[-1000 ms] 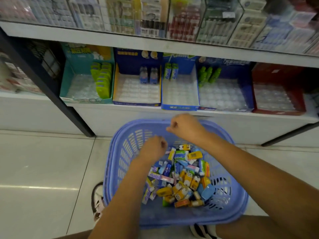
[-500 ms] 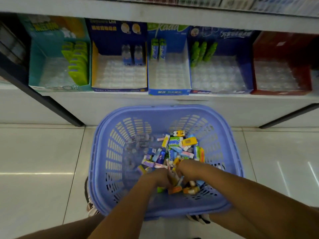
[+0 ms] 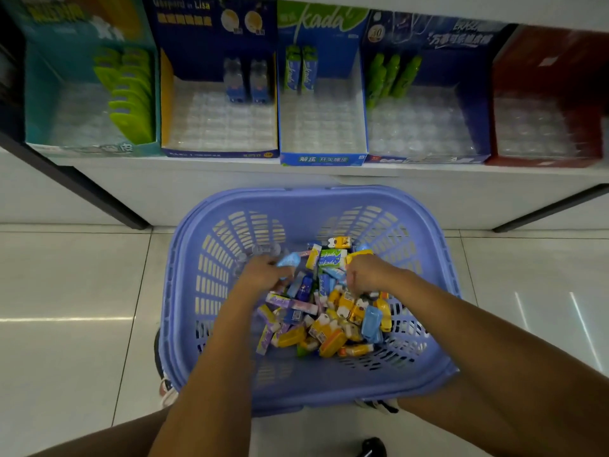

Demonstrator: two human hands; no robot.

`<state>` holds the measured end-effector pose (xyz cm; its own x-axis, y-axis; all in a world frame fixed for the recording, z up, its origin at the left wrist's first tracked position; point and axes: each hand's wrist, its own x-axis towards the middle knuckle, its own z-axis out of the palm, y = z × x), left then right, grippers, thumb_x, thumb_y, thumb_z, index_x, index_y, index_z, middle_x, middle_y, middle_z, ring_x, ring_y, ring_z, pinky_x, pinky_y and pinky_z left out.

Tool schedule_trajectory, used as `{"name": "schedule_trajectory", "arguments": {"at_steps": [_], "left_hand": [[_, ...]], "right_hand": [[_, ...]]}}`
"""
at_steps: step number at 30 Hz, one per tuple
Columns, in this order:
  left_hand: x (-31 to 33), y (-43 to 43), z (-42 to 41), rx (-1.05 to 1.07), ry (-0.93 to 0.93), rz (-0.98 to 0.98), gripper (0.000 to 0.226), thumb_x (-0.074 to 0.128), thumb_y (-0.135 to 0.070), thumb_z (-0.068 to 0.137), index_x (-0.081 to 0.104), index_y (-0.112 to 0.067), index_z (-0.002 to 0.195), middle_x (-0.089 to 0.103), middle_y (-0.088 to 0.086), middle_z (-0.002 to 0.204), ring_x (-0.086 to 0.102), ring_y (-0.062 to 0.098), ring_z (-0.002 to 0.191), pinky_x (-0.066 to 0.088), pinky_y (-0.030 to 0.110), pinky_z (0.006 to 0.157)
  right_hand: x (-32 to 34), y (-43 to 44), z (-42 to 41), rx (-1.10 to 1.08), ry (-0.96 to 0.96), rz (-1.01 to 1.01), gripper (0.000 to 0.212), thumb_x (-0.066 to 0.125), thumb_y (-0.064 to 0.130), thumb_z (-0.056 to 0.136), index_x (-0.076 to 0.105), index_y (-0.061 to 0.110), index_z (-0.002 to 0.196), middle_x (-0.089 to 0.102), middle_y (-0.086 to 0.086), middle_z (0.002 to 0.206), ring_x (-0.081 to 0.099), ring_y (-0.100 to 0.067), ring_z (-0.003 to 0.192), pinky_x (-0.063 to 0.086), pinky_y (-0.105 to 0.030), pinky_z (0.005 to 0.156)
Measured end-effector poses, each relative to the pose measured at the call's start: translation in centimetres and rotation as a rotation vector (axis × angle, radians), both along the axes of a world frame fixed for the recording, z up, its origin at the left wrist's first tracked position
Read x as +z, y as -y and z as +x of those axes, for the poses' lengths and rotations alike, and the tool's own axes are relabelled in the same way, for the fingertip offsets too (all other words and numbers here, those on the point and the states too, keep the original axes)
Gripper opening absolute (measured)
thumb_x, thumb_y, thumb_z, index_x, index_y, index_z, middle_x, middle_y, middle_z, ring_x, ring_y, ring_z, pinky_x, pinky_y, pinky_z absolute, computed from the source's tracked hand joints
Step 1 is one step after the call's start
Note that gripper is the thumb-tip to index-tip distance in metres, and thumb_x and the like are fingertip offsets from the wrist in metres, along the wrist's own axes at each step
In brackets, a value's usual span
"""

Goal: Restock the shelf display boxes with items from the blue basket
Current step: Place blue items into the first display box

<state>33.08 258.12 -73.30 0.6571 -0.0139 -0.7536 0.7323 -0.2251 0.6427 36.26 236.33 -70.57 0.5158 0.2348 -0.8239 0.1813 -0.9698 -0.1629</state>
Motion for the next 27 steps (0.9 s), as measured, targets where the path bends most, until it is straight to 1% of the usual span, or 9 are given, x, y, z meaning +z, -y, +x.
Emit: {"name": "schedule_trajectory", "arguments": {"at_steps": [4, 6, 9, 12, 14, 16, 19, 23, 27], "left_hand": [[1.1, -1.0, 0.1, -0.11, 0.076, 0.061, 0.035, 0.072, -0.015, 0.084, 0.058, 0.001, 0.112, 0.061, 0.005, 0.072, 0.056, 0.013, 0.057, 0.05, 0.022, 0.057], [1.6, -1.0, 0.0, -0.135, 0.095, 0.041, 0.034, 0.072, -0.024, 0.083, 0.061, -0.002, 0.107, 0.057, 0.005, 0.067, 0.052, 0.015, 0.057, 0.046, 0.028, 0.06], [2.3, -1.0, -0.1, -0.143, 0.123, 0.023, 0.03, 0.073, -0.029, 0.082, 0.062, -0.008, 0.101, 0.058, 0.001, 0.066, 0.051, 0.012, 0.054, 0.045, 0.021, 0.054], [3.6, -1.1, 0.1, -0.053, 0.113, -0.117, 0.031, 0.069, -0.015, 0.085, 0.059, -0.003, 0.112, 0.065, 0.004, 0.086, 0.064, 0.013, 0.073, 0.055, 0.02, 0.067], [4.8, -1.5, 0.2, -0.016, 0.113, -0.236, 0.028, 0.064, -0.007, 0.087, 0.056, -0.001, 0.113, 0.066, 0.006, 0.095, 0.068, 0.016, 0.083, 0.058, 0.021, 0.071], [6.4, -2.3, 0.5, 0.019, 0.136, -0.347, 0.02, 0.062, -0.002, 0.088, 0.056, -0.004, 0.107, 0.067, 0.009, 0.096, 0.07, 0.019, 0.085, 0.059, 0.023, 0.071], [9.2, -3.9, 0.9, 0.092, 0.182, -0.456, 0.012, 0.058, -0.002, 0.09, 0.059, -0.006, 0.101, 0.072, 0.01, 0.089, 0.072, 0.021, 0.08, 0.06, 0.031, 0.074], [13.6, -6.3, 1.3, 0.264, 0.325, -0.586, 0.013, 0.048, -0.011, 0.096, 0.06, -0.007, 0.091, 0.066, 0.005, 0.066, 0.066, 0.013, 0.057, 0.059, 0.028, 0.06], [16.5, -8.6, 1.2, 0.412, 0.516, -0.637, 0.021, 0.045, -0.015, 0.098, 0.062, -0.003, 0.094, 0.073, 0.008, 0.075, 0.072, 0.018, 0.069, 0.058, 0.025, 0.063]], "right_hand": [[-0.3, 0.4, -3.0, 0.496, -0.121, -0.16, 0.017, 0.068, 0.018, 0.085, 0.062, 0.002, 0.088, 0.05, -0.009, 0.08, 0.048, -0.025, 0.082, 0.041, -0.034, 0.065], [-0.8, 0.7, -4.3, 0.716, -0.068, -0.196, 0.019, 0.073, 0.016, 0.081, 0.062, 0.004, 0.092, 0.054, -0.008, 0.087, 0.054, -0.027, 0.086, 0.046, -0.035, 0.067], [-1.3, 0.8, -4.9, 0.824, 0.014, -0.194, 0.028, 0.07, 0.01, 0.083, 0.063, 0.005, 0.109, 0.059, -0.013, 0.11, 0.056, -0.029, 0.102, 0.052, -0.041, 0.078], [-0.9, 0.8, -4.3, 0.853, -0.007, -0.235, 0.032, 0.071, 0.028, 0.083, 0.064, 0.007, 0.106, 0.062, -0.011, 0.106, 0.055, -0.027, 0.1, 0.051, -0.039, 0.077], [-0.1, 0.7, -3.6, 0.666, -0.068, -0.201, 0.023, 0.068, 0.032, 0.086, 0.056, 0.013, 0.092, 0.057, -0.009, 0.088, 0.054, -0.023, 0.078, 0.042, -0.034, 0.062], [1.1, 0.6, -2.6, 0.324, -0.096, -0.046, 0.03, 0.064, 0.034, 0.089, 0.04, 0.018, 0.079, 0.042, -0.006, 0.076, 0.037, -0.018, 0.061, 0.03, -0.029, 0.056], [4.7, -0.9, -0.5, -0.108, -0.016, 0.28, 0.027, 0.068, 0.037, 0.085, 0.05, 0.019, 0.096, 0.05, 0.0, 0.087, 0.044, -0.015, 0.066, 0.038, -0.024, 0.059], [10.3, -5.3, 1.6, -0.424, 0.161, 0.741, 0.017, 0.073, 0.022, 0.082, 0.066, 0.028, 0.096, 0.065, 0.014, 0.086, 0.062, -0.001, 0.073, 0.05, -0.016, 0.062], [15.0, -9.9, 3.6, -0.599, 0.33, 1.041, 0.023, 0.071, 0.008, 0.082, 0.061, 0.019, 0.1, 0.068, -0.004, 0.091, 0.065, -0.006, 0.069, 0.055, -0.02, 0.062]]}}
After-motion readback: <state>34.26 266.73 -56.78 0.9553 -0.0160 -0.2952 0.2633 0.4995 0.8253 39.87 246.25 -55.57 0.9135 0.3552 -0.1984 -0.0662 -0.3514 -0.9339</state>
